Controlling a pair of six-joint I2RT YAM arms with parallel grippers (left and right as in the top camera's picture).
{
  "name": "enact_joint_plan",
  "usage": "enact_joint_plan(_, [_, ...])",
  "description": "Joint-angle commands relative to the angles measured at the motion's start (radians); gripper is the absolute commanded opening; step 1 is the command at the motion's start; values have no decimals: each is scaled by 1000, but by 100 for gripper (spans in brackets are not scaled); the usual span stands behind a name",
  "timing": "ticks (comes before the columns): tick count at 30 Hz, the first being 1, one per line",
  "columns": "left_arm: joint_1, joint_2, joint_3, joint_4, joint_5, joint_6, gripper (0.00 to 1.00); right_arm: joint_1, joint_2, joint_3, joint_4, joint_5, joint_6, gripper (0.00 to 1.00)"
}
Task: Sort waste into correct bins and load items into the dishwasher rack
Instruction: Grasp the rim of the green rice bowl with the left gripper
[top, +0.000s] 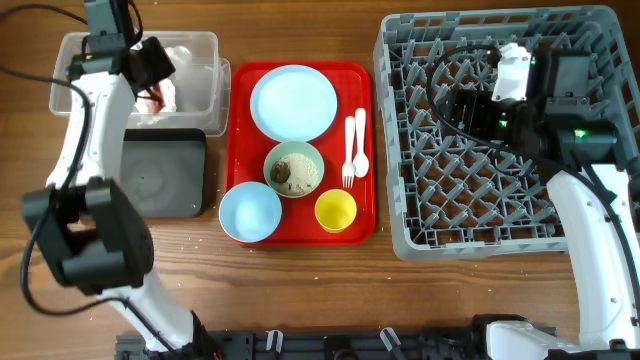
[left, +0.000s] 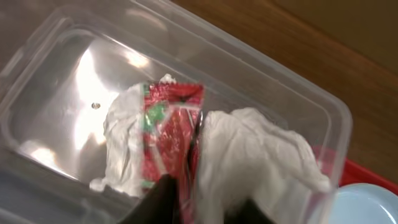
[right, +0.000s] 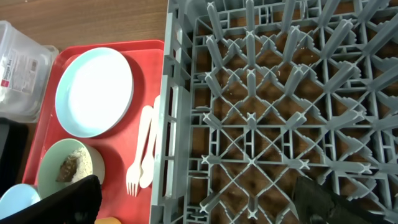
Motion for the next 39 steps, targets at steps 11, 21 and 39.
enact_joint_plan(11, [-6, -121, 2, -43, 44, 2, 87, -2, 2, 21, 1, 10, -3, 100])
enact_joint_plan(21, [-209, -328, -17, -461, 185, -56, 69, -2, 2, 21, 2, 10, -2, 100])
enact_joint_plan(39, [-695, 29, -143, -164, 40, -77, 63, -2, 3, 21, -5, 9, 1, 99])
